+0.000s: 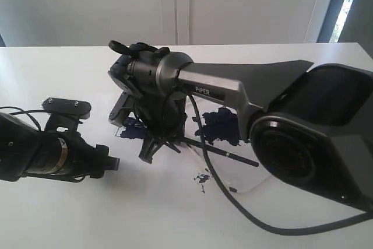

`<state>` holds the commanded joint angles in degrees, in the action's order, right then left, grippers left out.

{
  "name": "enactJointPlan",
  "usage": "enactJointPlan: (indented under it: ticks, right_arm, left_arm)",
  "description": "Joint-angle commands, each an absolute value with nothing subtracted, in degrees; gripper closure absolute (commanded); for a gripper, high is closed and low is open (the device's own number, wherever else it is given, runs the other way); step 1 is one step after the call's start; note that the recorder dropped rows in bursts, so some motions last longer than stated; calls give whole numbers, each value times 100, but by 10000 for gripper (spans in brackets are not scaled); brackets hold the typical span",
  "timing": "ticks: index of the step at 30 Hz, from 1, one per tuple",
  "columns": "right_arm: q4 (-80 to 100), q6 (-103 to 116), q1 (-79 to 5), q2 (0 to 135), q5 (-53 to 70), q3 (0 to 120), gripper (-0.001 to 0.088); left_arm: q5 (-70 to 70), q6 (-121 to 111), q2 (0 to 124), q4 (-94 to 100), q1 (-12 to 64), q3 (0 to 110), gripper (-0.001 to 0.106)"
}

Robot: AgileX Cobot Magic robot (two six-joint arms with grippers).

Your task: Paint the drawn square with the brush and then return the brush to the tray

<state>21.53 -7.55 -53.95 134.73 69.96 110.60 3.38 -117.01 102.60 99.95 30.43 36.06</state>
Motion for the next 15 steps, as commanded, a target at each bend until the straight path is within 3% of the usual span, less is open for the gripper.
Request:
enactJointPlan:
  ticks: [15]
  right_arm:
    - [2424, -573, -5176, 12779, 6996, 9806, 868]
  left_arm:
    - [339, -11738, 10260, 9995, 3043, 3606, 317]
